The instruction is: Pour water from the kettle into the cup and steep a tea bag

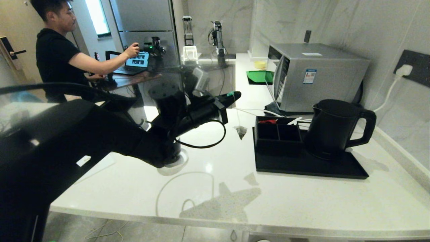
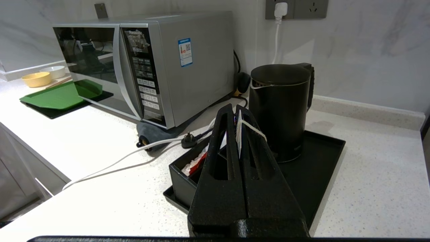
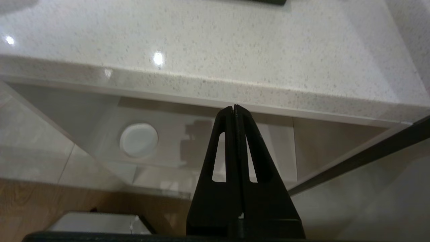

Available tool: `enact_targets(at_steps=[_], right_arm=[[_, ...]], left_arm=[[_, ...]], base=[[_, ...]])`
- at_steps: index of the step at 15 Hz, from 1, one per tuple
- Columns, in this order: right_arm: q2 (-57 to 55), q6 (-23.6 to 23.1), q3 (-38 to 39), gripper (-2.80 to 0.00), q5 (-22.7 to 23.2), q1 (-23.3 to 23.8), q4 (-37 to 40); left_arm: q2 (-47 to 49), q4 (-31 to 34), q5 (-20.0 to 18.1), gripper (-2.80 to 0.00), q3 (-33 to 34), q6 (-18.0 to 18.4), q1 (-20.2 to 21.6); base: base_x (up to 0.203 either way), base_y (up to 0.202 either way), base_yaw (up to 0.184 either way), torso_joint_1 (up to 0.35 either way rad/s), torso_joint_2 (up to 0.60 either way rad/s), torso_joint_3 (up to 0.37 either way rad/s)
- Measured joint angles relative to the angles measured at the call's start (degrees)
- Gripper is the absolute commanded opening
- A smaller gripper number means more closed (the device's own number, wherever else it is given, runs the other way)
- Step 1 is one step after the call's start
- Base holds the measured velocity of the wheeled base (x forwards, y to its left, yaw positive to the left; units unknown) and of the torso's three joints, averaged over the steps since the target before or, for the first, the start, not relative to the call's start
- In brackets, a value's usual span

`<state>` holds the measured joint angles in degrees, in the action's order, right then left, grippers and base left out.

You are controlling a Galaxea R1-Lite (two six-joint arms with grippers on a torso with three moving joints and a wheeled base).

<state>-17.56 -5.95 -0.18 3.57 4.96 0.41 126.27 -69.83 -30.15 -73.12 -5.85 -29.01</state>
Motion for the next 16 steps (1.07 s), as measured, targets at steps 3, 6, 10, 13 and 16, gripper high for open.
enact_targets(at_steps=[3, 6, 10, 13, 16], right_arm=[[1.2, 0.0, 0.1, -2.8, 0.0, -0.1, 0.0], [1.5, 0.0, 0.2, -2.8, 0.0, -0.1, 0.0], [1.6, 0.0, 0.2, -2.8, 0.0, -0.2, 0.1], [3.4, 0.0, 0.2, -2.8, 0.0, -4.4, 0.1], [7.2, 0.0, 0.2, -2.8, 0.0, -5.5, 0.0]], left_arm=[[0.2, -0.4, 0.1, -2.8, 0.0, 0.0, -0.4], [0.2, -0.3, 0.2, -2.8, 0.0, 0.0, -0.3], [0.2, -0.3, 0.2, -2.8, 0.0, 0.0, -0.1], [0.4, -0.3, 0.0, -2.8, 0.0, 0.0, 0.3], [0.6, -0.3, 0.0, -2.8, -0.1, -0.1, 1.1]], base=[[0.0, 0.0, 0.0, 0.0, 0.0, 0.0], [0.0, 0.0, 0.0, 0.0, 0.0, 0.0], [0.0, 0.0, 0.0, 0.0, 0.0, 0.0], [0.0, 0.0, 0.0, 0.0, 0.0, 0.0], [0.0, 0.0, 0.0, 0.0, 0.0, 0.0]])
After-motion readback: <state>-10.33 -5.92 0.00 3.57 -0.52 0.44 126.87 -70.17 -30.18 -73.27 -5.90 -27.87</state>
